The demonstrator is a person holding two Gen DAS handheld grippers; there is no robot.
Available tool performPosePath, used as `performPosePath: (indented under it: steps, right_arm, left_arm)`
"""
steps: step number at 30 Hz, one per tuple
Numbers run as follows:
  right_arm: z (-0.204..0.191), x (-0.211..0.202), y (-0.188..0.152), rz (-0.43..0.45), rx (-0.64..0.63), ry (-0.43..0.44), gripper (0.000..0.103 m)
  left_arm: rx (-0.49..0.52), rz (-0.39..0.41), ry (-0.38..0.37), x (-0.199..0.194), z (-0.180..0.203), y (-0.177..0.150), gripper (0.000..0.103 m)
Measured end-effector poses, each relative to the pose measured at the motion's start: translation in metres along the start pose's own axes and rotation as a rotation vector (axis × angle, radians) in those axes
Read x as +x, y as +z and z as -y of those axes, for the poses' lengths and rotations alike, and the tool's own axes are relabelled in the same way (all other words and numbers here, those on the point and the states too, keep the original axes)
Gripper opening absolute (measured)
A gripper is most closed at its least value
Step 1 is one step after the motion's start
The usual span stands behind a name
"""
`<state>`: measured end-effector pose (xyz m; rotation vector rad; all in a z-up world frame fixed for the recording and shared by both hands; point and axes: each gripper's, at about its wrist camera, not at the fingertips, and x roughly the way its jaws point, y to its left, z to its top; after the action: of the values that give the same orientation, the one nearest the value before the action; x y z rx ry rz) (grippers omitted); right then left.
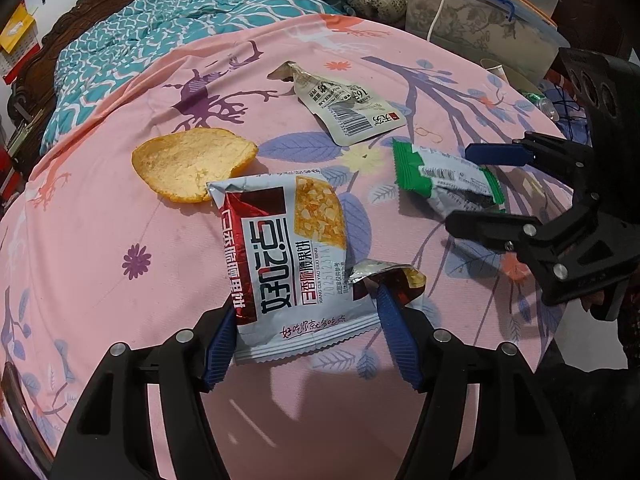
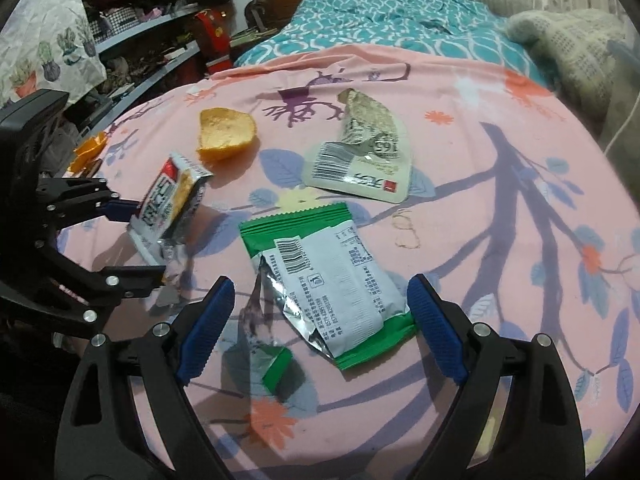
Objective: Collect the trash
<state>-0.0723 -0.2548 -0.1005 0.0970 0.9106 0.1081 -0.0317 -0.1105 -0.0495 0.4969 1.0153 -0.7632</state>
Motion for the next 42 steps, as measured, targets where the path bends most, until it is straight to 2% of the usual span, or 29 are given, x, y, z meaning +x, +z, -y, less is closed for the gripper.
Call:
performPosePath:
  steps: [7,15,24,28,33,40,42]
  right_arm:
    - [-0.001,-0.003,-0.001,0.004,0.064,0.120,0.086]
    - [0.005,-0.005,0.001,0.009,0.120,0.144,0.081]
    - [0.013,-0.003,0.003,0.019,0.151,0.099,0.076]
    - [0.008,-0.002,0.003,0.019,0.124,0.069,0.076]
    - [0.008,-0.002,0.002,0.025,0.130,0.068,0.076]
    - [0.008,-0.003,0.000,0.033,0.138,0.068,0.076]
    - [0.008,-0.004,-0.001,0.035,0.141,0.070,0.075]
  left_arm:
    - [-0.009,0.005,-0.016,0.000,-0.003,0.000,0.063]
    - [-0.019,0.013,-0.019,-0.001,-0.007,-0.002,0.063]
    - [-0.038,0.029,-0.040,-0.006,-0.013,-0.006,0.065]
    - [-0.040,0.066,-0.047,-0.017,-0.016,-0.006,0.073]
    - [-0.034,0.101,-0.062,-0.031,-0.022,-0.007,0.077]
    - [-0.030,0.102,-0.069,-0.030,-0.023,-0.008,0.079]
    - [-0.034,0.098,-0.071,-0.028,-0.023,-0.007,0.084]
